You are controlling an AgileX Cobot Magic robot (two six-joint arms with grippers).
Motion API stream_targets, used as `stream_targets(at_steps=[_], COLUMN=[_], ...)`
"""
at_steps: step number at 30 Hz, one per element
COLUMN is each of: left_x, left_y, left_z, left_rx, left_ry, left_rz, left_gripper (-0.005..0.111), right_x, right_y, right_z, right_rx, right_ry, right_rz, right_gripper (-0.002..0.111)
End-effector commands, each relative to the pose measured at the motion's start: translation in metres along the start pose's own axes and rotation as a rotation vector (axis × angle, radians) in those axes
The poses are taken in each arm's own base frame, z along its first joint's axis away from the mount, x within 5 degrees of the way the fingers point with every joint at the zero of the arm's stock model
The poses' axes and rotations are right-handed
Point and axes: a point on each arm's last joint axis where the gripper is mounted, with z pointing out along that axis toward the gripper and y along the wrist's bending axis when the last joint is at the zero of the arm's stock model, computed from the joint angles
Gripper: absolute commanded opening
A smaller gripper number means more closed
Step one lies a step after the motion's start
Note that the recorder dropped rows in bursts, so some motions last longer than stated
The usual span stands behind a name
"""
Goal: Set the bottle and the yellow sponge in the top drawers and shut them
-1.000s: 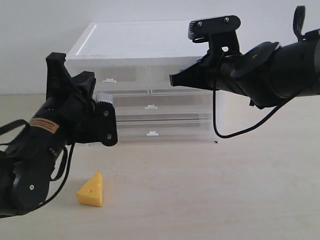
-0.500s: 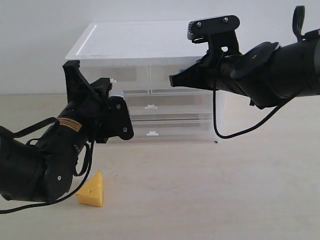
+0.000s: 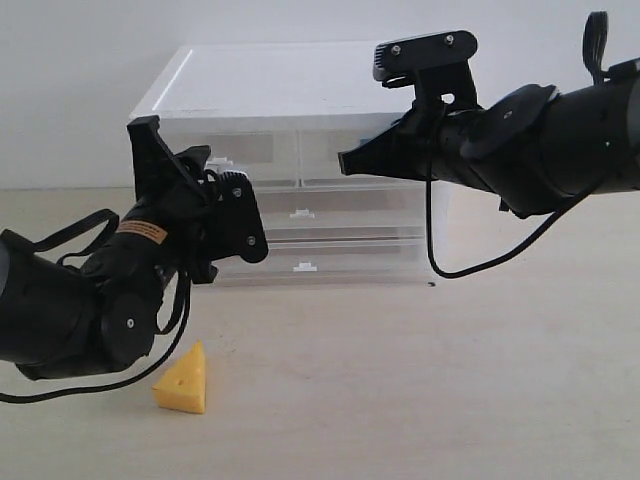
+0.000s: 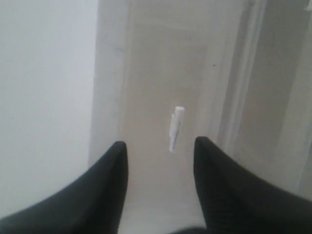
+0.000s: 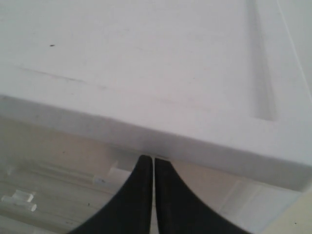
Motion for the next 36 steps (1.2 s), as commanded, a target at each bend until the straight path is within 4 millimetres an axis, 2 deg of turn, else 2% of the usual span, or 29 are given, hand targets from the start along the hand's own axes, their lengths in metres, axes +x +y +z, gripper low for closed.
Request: stream_targets(at_steps=[1, 7, 13, 18, 27, 36], left_x=[0.005, 0.018, 0.015, 0.014, 0.020, 0.018], left_y=[-0.003, 0.002, 0.006, -0.001, -0.030, -0.030], left_z=[0.004, 0.011, 0.013, 0.019, 0.027, 0.029], left_rx=[0.051, 0.034, 0.011, -0.015, -0.106, -0.108], left_ry=[-0.023, -0.019, -0.067, -0.075, -0.051, -0.066], left_rz=[-0.001, -0.030, -0.029, 0.000, 0.075, 0.019], left_gripper=[0.041, 0.041, 0.041, 0.041, 0.041, 0.040], right_x=[-0.010, -0.010, -0.011, -0.011, -0.011, -0.012], right_y=[-0.006, -0.006, -0.007, -0.007, -0.006, -0.006], right_z=[-0.001, -0.001, -0.001, -0.001, -0.001, -0.001], right_rx=[0.039, 0.042, 0.046, 0.046, 0.044, 0.045], right_ry=[-0.055, -0.059, -0.062, -0.062, -0.069, -0.071], right_rz=[-0.025, -0.023, -0.023, -0.023, -0.044, -0.048], right_gripper=[0.000, 0.000, 0.000, 0.000, 0.000, 0.000])
